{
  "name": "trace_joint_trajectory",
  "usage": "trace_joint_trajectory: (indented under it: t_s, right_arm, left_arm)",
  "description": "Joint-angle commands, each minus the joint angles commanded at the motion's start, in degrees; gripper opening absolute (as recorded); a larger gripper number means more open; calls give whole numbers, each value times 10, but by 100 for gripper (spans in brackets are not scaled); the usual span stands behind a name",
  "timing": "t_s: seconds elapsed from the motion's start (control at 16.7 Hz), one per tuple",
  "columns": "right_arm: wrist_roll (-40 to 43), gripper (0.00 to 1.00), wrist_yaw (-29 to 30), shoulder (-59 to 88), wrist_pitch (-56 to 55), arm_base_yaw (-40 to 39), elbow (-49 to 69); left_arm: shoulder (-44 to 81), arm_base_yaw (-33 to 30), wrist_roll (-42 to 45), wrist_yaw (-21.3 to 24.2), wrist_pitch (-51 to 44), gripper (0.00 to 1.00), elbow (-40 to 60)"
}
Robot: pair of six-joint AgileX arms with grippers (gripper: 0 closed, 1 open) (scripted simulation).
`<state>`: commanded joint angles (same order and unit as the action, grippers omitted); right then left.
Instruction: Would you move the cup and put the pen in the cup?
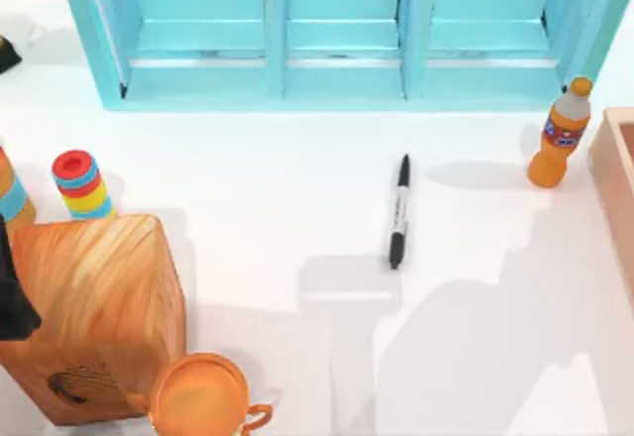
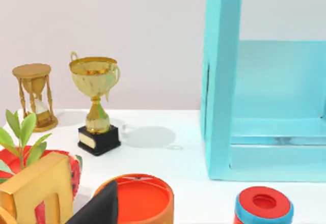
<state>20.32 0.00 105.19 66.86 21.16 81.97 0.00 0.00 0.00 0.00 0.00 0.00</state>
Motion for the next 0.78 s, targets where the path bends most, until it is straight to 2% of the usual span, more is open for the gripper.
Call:
trace_joint_trajectory:
  t_s: [0.24, 0.54, 0.78]
  right_arm:
    - [0, 100, 0, 19, -104, 0, -82]
    - [0, 100, 0, 25, -120, 0, -97]
    - [0, 70, 0, 25, -120, 0, -97]
  left_arm:
    - [0, 0, 0, 0, 0, 100, 0]
    - [0, 0, 0, 0, 0, 100, 0]
    - [0, 0, 0, 0, 0, 100, 0]
